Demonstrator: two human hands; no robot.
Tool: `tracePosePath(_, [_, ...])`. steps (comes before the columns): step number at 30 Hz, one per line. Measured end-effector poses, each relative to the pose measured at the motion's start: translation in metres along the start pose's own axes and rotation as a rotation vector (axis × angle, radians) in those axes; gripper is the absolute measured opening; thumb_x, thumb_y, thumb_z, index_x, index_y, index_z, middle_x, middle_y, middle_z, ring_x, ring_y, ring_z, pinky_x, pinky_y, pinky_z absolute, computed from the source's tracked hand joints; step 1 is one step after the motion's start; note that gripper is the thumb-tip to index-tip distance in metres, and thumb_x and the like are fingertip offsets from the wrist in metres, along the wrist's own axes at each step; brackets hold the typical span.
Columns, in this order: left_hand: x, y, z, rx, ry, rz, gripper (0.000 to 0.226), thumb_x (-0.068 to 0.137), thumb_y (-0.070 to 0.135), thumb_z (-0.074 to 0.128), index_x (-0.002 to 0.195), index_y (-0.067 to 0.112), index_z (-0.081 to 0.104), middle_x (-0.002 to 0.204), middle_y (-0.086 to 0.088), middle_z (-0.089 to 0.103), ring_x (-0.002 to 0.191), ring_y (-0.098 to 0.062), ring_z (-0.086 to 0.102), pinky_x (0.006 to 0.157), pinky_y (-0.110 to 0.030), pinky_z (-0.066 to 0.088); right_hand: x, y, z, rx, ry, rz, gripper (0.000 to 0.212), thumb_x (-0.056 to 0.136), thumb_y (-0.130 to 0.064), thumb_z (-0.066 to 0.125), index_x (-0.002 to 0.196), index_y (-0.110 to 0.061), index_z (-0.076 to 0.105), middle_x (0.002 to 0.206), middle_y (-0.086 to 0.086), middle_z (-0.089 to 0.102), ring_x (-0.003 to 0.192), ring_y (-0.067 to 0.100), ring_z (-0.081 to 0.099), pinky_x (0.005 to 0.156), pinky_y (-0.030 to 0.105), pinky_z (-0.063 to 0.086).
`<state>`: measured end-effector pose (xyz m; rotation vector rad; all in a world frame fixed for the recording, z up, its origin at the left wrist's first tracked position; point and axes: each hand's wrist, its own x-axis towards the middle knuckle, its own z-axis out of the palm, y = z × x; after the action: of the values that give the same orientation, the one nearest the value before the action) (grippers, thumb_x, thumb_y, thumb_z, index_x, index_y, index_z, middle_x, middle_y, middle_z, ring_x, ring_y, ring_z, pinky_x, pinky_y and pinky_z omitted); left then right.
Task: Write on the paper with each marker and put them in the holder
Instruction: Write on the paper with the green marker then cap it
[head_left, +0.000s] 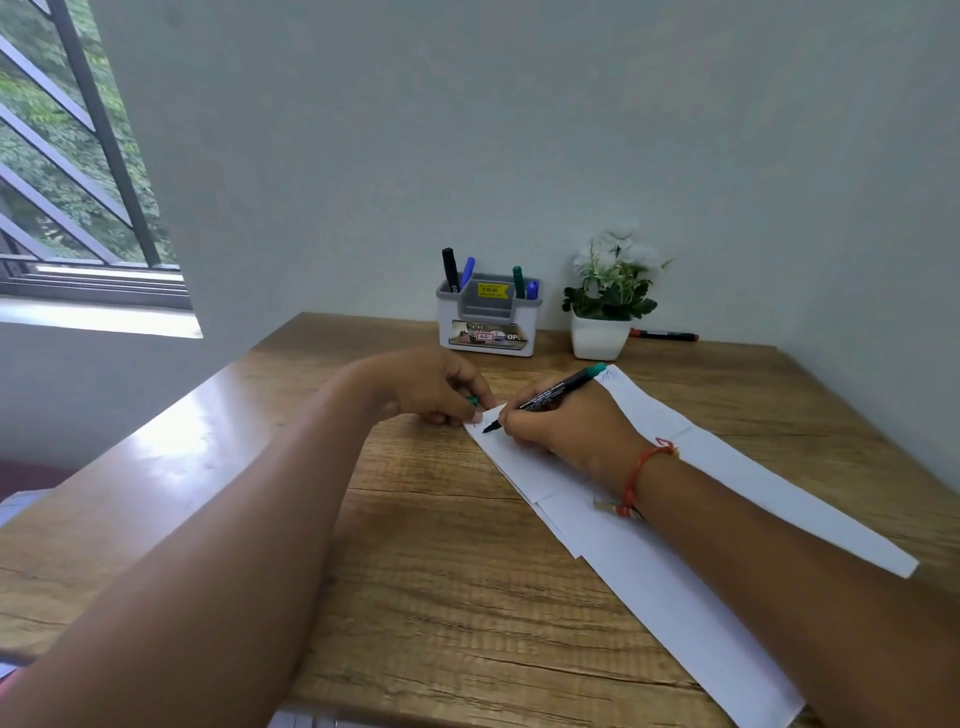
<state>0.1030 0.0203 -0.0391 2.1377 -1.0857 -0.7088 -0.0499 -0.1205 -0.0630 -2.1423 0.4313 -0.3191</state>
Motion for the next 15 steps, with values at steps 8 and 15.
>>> tracePosePath(8, [-0.0013, 0.0014, 0.0, -0.012, -0.011, -0.008, 0.025, 0.085, 0.004, 0.073, 0.109, 0.011, 0.073, 0.081, -0.001, 0.068, 0.067, -0.008, 0.059, 0.057, -0.016, 0.048, 0.0001, -0.002, 0.0018, -0.057, -0.009, -0.036, 0.018, 0.078, -0.027, 0.07, 0.089, -0.015, 0.078, 0.085, 0.004, 0.075, 0.076, 0.015, 0.067, 0.067, 0.035, 0.055])
tracePosePath(15, [-0.0028, 0.0025, 0.0008, -0.025, 0.0, -0.011, 0.024, 0.086, 0.003, 0.072, 0.108, 0.01, 0.073, 0.076, 0.0, 0.066, 0.061, -0.006, 0.058, 0.053, -0.015, 0.046, 0.0011, 0.0008, -0.0008, -0.089, 0.058, 0.021, 0.04, 0.079, -0.045, 0.075, 0.092, -0.007, 0.074, 0.076, 0.006, 0.067, 0.07, 0.013, 0.059, 0.06, 0.027, 0.045])
